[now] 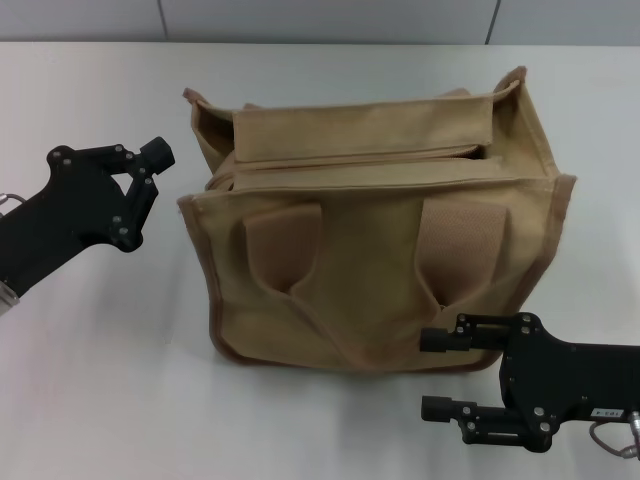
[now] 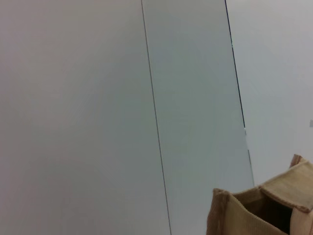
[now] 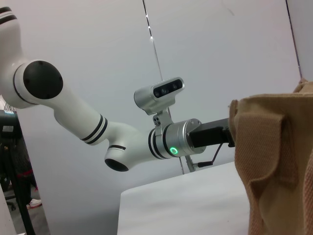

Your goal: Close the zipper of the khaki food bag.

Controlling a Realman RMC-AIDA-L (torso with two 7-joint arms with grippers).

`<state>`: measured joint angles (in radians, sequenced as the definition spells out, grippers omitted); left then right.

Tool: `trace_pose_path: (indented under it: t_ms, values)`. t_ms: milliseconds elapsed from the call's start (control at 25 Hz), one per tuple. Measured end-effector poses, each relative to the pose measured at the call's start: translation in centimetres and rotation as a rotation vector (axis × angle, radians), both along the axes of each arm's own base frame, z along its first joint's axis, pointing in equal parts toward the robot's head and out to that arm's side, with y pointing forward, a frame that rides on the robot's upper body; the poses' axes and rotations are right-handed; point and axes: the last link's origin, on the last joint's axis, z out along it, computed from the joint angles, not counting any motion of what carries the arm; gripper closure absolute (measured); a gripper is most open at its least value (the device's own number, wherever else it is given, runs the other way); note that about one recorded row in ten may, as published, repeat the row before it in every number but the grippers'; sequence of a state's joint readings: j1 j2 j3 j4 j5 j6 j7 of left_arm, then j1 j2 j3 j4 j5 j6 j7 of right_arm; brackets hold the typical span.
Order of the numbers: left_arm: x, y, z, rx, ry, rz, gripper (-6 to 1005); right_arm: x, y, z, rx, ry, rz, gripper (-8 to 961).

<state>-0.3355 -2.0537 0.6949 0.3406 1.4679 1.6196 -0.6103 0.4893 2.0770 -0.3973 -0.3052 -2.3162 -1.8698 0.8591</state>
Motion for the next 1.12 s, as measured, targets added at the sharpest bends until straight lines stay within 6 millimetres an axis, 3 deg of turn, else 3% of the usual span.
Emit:
trace_pose_path:
  t_ms: [600, 880, 1120]
  values:
    - [-1.1, -0.4, 2.3, -0.133, -0.15, 0.111, 950, -0.5, 0.6, 0.1, -0.021, 0.005, -0.013, 316]
    - [-1.2, -0.4, 2.7, -0.273, -0.098, 0.115, 680, -0.8, 0.9, 0.0, -0.024, 0.002, 0.003, 316]
    - [-0.3, 0.1, 1.5, -0.379, -0.022, 0.069, 503, -0.9, 1.1, 0.0, -0.025, 0.0, 0.009, 316]
